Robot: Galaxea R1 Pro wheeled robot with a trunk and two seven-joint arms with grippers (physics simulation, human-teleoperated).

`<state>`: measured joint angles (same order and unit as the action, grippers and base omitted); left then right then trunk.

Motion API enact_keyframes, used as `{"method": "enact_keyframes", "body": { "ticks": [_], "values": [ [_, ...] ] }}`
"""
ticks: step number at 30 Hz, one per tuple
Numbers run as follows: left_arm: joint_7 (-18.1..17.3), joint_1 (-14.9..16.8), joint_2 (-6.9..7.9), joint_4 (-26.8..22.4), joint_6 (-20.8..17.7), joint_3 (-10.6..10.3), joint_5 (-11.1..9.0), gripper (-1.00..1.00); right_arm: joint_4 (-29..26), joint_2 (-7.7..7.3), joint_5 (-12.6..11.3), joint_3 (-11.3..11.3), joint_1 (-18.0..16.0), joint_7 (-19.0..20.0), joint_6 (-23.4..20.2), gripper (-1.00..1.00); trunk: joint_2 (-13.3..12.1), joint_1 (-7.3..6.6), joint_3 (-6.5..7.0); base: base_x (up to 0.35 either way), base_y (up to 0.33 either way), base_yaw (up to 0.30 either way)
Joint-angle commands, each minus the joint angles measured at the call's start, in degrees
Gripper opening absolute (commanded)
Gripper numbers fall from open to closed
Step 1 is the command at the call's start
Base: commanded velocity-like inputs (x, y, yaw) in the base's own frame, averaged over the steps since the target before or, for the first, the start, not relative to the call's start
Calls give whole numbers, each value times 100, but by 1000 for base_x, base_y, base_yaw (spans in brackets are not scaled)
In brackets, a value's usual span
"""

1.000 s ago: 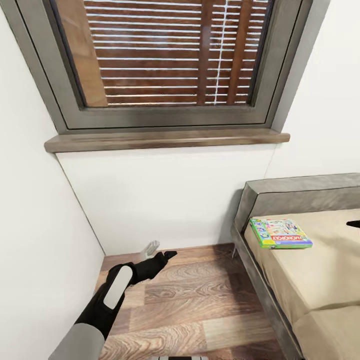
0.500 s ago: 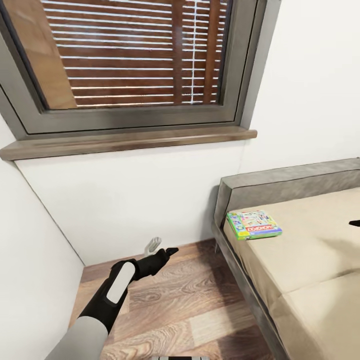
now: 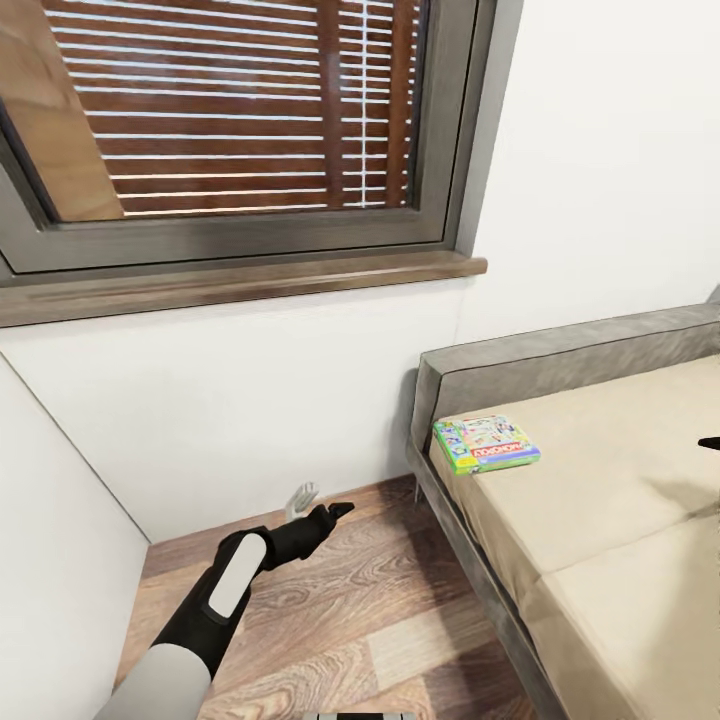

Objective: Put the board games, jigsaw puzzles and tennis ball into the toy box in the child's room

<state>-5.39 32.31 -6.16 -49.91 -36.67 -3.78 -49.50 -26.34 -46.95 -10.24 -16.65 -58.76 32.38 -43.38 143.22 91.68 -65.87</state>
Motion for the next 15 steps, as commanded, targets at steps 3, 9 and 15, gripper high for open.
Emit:
{"method": "enact_keyframes", "body": {
  "ticks": [3,9,15],
  "values": [
    [-22,-7,0,-3,-18,1,2,100,-5,1,-15,-23,-4,5,-39,100,2,-1,-5,0,0,-4],
    [-29,-17,1,-14,49,-24,8,100,-7,1,-15,-22,-4,5,-39,100,2,-1,-5,38,25,-2],
    [-32,-22,-3,-18,139,-38,8,100,-9,-3,-14,-22,-4,5,-39,100,2,-1,-5,168,64,0]
  ]
}}
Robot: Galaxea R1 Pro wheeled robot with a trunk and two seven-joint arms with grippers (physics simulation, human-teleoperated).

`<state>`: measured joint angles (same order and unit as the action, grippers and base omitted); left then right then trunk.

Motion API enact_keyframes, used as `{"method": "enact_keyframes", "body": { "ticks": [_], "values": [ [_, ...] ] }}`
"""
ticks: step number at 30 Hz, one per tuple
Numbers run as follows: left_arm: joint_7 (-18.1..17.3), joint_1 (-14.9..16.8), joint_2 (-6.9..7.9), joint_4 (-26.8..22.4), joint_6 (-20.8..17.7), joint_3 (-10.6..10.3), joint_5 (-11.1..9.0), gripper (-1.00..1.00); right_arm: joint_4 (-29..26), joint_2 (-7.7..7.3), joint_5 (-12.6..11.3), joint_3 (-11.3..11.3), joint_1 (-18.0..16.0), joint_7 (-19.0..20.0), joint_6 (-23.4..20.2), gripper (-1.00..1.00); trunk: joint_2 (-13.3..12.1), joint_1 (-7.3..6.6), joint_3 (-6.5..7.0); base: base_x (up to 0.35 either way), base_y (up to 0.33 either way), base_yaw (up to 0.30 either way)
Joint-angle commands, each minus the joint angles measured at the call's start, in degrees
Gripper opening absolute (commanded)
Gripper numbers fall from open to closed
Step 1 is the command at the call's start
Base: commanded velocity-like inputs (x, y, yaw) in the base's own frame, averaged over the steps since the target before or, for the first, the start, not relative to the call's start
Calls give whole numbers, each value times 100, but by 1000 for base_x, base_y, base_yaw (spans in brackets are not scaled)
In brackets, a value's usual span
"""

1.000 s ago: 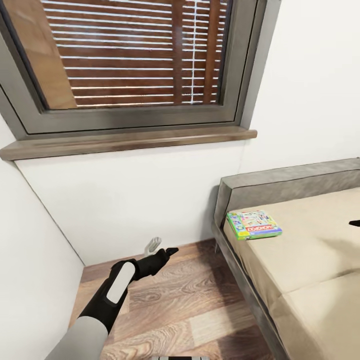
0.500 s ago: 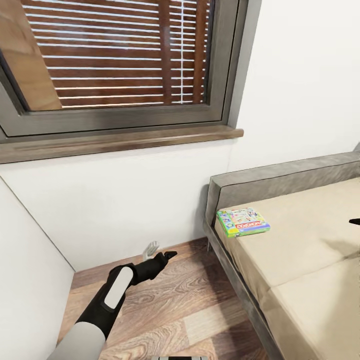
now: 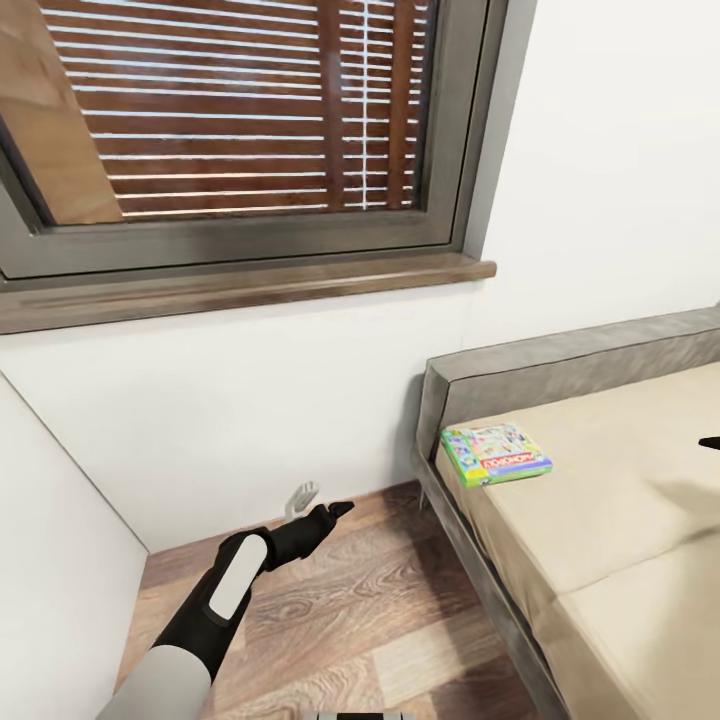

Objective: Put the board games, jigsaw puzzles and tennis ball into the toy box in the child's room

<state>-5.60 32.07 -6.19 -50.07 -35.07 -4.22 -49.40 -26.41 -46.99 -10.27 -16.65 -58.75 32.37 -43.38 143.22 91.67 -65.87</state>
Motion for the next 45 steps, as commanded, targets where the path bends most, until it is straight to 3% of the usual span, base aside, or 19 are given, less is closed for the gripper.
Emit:
{"method": "enact_keyframes", "body": {
  "ticks": [1,36,45],
  "values": [
    [-10,2,-2,-2,-15,4,-4,100,-2,0,-12,-23,-5,6,-38,100,2,0,-5,106,31,0],
    [-11,-5,-19,6,26,-9,9,100,-1,-12,-10,-31,-5,6,-42,100,2,0,-5,44,22,0],
    [-11,-6,-22,6,26,-9,9,100,-3,-12,-10,-31,-5,6,-41,100,2,0,-5,10,6,-140]
  ]
}}
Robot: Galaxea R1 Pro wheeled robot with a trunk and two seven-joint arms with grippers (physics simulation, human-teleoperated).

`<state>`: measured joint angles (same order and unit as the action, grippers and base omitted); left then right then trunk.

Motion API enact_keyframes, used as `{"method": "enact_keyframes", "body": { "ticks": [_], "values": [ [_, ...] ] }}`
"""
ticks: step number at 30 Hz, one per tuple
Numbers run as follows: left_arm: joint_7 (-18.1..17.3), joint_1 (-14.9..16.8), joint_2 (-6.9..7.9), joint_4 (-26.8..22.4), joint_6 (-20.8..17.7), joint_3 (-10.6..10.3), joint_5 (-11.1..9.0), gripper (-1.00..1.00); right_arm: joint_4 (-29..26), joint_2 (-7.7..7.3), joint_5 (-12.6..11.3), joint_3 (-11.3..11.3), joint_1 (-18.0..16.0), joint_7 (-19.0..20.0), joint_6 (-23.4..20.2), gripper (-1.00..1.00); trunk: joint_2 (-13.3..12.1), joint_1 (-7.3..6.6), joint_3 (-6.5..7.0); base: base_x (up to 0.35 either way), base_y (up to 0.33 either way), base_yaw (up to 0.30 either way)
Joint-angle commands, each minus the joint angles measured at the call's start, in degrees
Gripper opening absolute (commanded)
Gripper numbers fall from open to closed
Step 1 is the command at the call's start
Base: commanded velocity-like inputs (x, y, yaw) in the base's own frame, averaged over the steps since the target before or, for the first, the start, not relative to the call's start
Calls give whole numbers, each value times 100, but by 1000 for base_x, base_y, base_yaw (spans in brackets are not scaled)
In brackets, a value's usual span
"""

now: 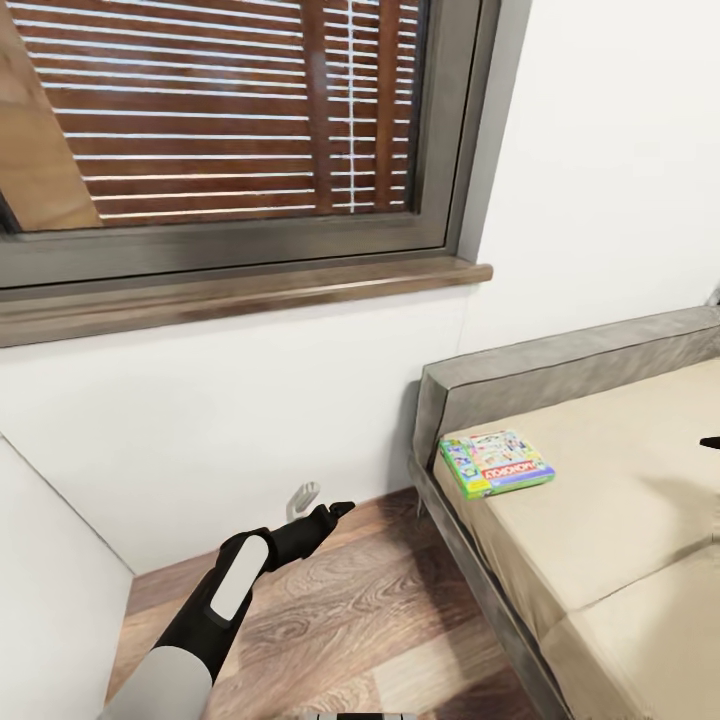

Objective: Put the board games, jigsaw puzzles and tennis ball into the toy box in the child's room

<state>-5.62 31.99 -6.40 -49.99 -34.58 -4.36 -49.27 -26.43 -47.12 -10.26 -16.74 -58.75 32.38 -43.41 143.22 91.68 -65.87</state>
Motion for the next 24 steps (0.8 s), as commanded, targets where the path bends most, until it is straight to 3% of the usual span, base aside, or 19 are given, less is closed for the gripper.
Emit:
{"method": "enact_keyframes", "body": {
  "ticks": [1,8,24],
  "values": [
    [-9,2,-1,-2,-22,5,-4,100,-2,1,-11,-23,-5,5,-38,100,2,-1,-5,4,2,-227],
    [1,4,4,11,-22,5,-7,100,-2,4,-11,-23,-5,5,-39,100,2,-1,-5,1,1,-249],
    [-7,9,9,42,-20,1,9,100,8,18,-17,-14,28,195,-15,100,2,-1,-5,1,1,-21]
  ]
}}
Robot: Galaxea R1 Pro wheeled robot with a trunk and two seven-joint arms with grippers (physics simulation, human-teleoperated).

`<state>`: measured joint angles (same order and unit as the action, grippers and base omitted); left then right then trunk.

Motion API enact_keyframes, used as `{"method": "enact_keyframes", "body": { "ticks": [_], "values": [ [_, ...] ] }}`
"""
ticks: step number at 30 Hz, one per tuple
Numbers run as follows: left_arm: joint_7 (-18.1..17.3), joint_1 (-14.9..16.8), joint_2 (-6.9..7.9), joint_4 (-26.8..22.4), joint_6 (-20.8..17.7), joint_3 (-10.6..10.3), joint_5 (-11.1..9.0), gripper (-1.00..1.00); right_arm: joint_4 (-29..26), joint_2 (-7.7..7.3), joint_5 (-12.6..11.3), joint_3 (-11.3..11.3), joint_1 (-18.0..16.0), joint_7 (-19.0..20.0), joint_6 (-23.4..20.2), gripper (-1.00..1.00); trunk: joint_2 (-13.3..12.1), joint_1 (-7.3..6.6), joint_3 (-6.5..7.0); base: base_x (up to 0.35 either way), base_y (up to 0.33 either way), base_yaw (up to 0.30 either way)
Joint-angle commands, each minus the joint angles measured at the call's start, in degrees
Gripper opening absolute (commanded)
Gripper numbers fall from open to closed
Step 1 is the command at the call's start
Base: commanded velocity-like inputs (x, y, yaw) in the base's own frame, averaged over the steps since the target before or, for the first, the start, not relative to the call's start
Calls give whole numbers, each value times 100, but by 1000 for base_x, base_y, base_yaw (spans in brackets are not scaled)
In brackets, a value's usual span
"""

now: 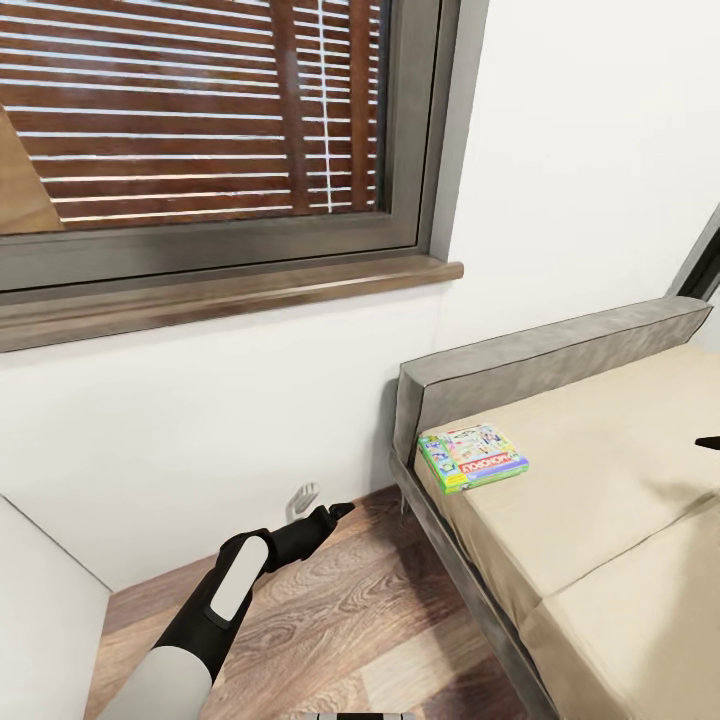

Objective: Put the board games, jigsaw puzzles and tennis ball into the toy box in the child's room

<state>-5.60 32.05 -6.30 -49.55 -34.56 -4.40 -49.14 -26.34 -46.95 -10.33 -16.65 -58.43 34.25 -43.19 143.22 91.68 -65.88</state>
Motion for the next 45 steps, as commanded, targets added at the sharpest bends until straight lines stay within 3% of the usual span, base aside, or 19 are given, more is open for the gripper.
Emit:
{"method": "enact_keyframes", "body": {
  "ticks": [1,14,19,31,42,45],
  "values": [
    [-10,2,-1,-2,-22,5,-3,100,-1,1,-10,-22,-4,7,-37,100,2,-1,-5,14,11,-2],
    [-255,76,-40,-23,4,-28,9,100,-106,1,-6,-22,-2,28,-57,100,2,-1,-5,64,50,-21],
    [-645,385,-7,74,-19,-22,-13,100,-142,1,-9,-22,-2,29,-58,100,2,-1,-5,6,5,-160],
    [-1023,664,-55,383,6,-62,-30,100,-155,5,-10,-22,-2,29,-58,100,2,-1,-5,1,1,-48],
    [-1125,728,-65,460,17,-27,-32,100,-272,-27,-1,-29,-2,32,-58,100,2,-1,-5,0,0,-7],
    [-1135,734,-69,535,18,-12,-38,100,-360,-101,2,-30,-2,32,-57,100,2,-1,-5,0,0,-2]
  ]
}}
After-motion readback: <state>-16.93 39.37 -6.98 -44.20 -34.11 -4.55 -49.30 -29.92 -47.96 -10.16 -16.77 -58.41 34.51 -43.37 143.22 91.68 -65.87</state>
